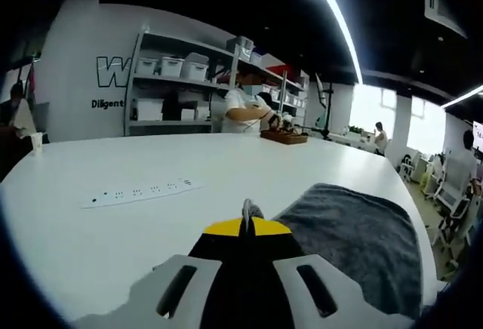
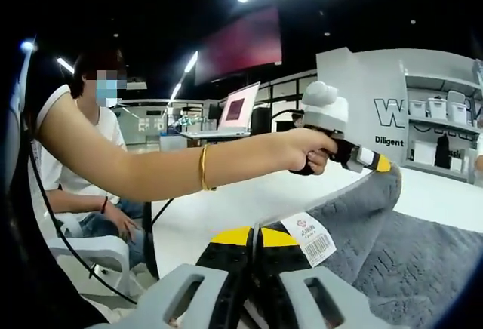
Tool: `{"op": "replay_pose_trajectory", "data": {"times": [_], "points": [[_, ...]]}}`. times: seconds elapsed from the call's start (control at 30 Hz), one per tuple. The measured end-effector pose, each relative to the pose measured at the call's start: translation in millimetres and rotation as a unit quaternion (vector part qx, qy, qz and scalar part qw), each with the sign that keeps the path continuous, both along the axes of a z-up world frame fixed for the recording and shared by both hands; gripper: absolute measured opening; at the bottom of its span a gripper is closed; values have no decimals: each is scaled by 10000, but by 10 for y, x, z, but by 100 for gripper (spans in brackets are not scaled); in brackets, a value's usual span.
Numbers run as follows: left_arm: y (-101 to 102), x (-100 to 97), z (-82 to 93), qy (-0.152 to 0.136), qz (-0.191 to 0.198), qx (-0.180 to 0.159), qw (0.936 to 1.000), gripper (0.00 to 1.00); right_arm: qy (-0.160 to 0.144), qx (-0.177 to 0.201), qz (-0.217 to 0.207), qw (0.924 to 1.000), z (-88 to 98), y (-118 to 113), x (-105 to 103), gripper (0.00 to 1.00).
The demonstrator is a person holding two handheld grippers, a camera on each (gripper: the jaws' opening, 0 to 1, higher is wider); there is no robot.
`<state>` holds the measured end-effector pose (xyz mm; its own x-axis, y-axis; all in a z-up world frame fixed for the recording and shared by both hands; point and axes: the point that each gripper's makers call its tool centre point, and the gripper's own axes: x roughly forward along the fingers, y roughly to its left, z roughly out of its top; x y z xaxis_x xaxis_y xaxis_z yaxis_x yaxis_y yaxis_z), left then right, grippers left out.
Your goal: Open the folded towel by lifting each exposed corner and separating the folded layers until the towel lies flat within the target outline without major curled edges
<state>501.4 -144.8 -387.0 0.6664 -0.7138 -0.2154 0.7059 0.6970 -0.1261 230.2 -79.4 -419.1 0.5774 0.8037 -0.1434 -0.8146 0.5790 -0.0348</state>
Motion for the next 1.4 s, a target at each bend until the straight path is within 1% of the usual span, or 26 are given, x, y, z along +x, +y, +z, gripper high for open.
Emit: {"op": "replay_pose_trajectory", "data": {"times": [0.03,0.1,0.13,0.33,0.37,0.43,0.47,0.53,0.57,0.67,0.7,0.73,0.8,0.83,0.93,0.97,1.03,1.07,1.1,1.13,1.17,1.3,1.33,1.4], "points": [[14,1,2,-9,9,8,10000,1,-18,-7,17,10000,2,11,-1,0],[104,16,4,-34,58,55,10000,1,-128,-114,104,9998,4,70,5,0],[181,26,12,-52,103,73,9999,1,-146,-124,153,9997,8,117,16,0],[417,53,50,-54,279,102,9995,1,-190,-108,299,9993,43,280,24,0],[495,57,70,-92,312,129,9994,1,-217,-103,355,9991,57,346,22,0],[581,62,89,-97,369,130,9992,1,-233,-93,423,9988,77,428,24,0],[666,65,109,-134,418,161,9989,1,-249,-83,462,9986,90,478,27,0],[738,68,123,-154,458,190,9987,1,-270,-92,512,9983,102,543,28,0],[831,66,140,-171,511,210,9983,1,-295,-74,550,9980,117,592,27,0],[1009,83,162,-189,625,280,9975,1,-307,-42,637,9975,144,684,28,0],[1033,85,165,-199,636,297,9973,1,-311,-37,654,9974,149,699,27,0],[1108,87,178,-229,678,329,9969,1,-333,-8,702,9970,160,701,13,0],[1188,92,194,-256,734,339,9964,1,-356,44,748,9966,177,722,9,0],[1316,92,212,-277,814,329,9958,1,-335,113,800,9962,186,729,-8,0],[1436,82,221,-307,903,340,9949,1,-317,190,881,9954,208,828,-29,0],[1533,71,220,-316,952,363,9943,1,-319,204,911,9951,215,864,-38,0],[1652,68,227,-321,1030,344,9936,1,-321,223,984,9944,223,929,-58,0],[1702,71,229,-304,1082,315,9932,1,-326,225,1002,9942,223,937,-60,0],[1768,76,248,-304,1149,218,9927,1,-264,277,1041,9938,218,961,-61,0],[1805,75,259,-306,1164,165,9926,1,-216,322,1064,9936,193,836,-91,0],[1861,74,265,-296,1200,108,9923,1,-197,344,1084,9933,181,799,-99,0],[2040,114,264,-274,1317,43,9909,1,-102,427,1117,9928,163,814,-102,0],[2095,129,257,-268,1366,51,9902,1,-95,436,1138,9925,179,759,-157,0],[2140,134,247,-266,1407,67,9897,1,-60,470,1157,9922,190,749,-167,0]]}}
